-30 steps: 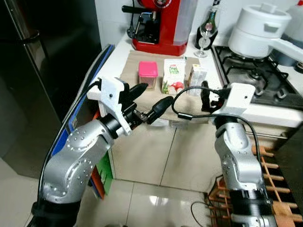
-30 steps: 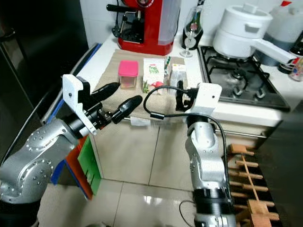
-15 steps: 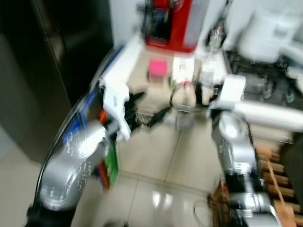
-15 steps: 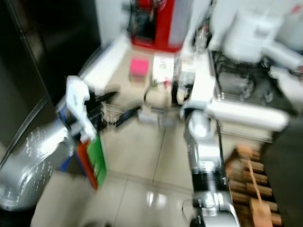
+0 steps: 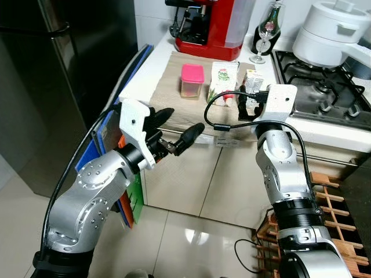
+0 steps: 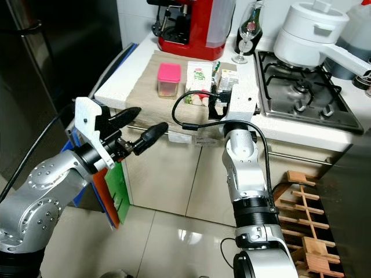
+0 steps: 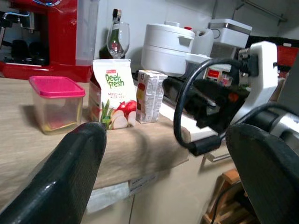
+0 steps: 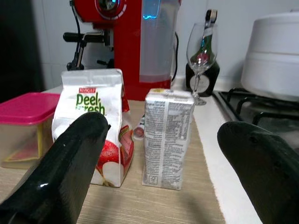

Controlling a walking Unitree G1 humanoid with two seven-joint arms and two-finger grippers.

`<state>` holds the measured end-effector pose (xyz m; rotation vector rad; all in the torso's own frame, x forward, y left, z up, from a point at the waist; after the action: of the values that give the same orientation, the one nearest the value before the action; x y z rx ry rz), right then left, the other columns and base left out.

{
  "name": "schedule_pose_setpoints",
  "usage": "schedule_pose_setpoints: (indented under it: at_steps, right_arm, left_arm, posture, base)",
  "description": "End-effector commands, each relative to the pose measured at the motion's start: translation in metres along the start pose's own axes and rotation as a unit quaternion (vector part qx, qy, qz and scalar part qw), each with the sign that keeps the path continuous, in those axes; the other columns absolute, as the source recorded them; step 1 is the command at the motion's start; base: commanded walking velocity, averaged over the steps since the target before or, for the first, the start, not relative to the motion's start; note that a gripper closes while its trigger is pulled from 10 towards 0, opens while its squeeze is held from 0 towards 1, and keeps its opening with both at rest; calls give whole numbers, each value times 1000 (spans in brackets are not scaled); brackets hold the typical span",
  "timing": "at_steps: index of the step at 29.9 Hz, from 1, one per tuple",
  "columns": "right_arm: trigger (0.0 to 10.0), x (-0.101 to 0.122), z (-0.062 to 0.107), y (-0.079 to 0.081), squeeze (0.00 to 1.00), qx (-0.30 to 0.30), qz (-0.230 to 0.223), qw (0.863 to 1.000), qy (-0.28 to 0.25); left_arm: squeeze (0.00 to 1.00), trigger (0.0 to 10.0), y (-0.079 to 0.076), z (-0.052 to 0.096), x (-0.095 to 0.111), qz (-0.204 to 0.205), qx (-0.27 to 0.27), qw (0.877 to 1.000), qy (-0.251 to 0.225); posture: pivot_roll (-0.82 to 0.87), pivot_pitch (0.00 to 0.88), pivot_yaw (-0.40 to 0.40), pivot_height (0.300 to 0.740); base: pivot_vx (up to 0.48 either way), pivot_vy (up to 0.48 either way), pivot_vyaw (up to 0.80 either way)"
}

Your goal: Restocking fridge

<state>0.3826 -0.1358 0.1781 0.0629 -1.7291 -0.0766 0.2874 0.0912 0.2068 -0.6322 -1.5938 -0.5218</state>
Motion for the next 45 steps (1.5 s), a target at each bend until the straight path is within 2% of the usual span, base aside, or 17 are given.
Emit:
schedule_pose_setpoints:
  at_steps: [1, 6, 11, 19, 29, 45]
  right_arm:
    - [10000, -7, 1, -3, 0, -9, -7, 1000, 4]
    - [10000, -8, -3, -6, 0, -24, -3, 1000, 0]
    - [10000, 2, -13, -6, 0, -35, 3, 999, -20]
    - [10000, 7, -17, -6, 0, -40, 3, 999, -32]
    - [10000, 7, -25, -4, 0, -47, 4, 998, -31]
    - [10000, 3, -33, -13, 0, -75, 10, 997, -24]
  left_arm:
    - [0, 10000, -4, -1, 4, -12, 3, 1000, -11]
    - [0, 10000, -7, -2, 4, -11, 7, 1000, -15]
    - [0, 10000, -9, -1, 7, -15, 11, 1000, -21]
    - [0, 10000, -9, 6, 8, -16, 20, 1000, -17]
    - [0, 10000, -11, 12, 7, -12, 22, 1000, -8]
    - [0, 10000, -13, 18, 8, -13, 30, 999, -2]
  posture:
    - [71, 26, -37, 740]
    - [76, 31, -34, 740]
    - [93, 42, -33, 740]
    - [114, 66, -36, 740]
    - [127, 90, -28, 740]
    - [147, 118, -27, 740]
  base:
    - [0, 0, 0]
    - [0, 0, 0]
    - [0, 0, 0]
    - [0, 0, 0]
    - [0, 0, 0]
    - [0, 0, 0]
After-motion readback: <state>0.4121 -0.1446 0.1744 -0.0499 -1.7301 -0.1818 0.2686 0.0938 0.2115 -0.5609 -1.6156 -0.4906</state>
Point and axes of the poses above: a point about 5 cm out from each wrist's last joint towards the gripper, its own z axis pointing back from the gripper into the wrist, its own x axis along the axis of the wrist's last joint, y = z × x, the point moved 3 cm from there along -z, pointing out of the wrist towards the gripper, and after that the axes turned 4 degrees about -z, right-handed, at the moved point
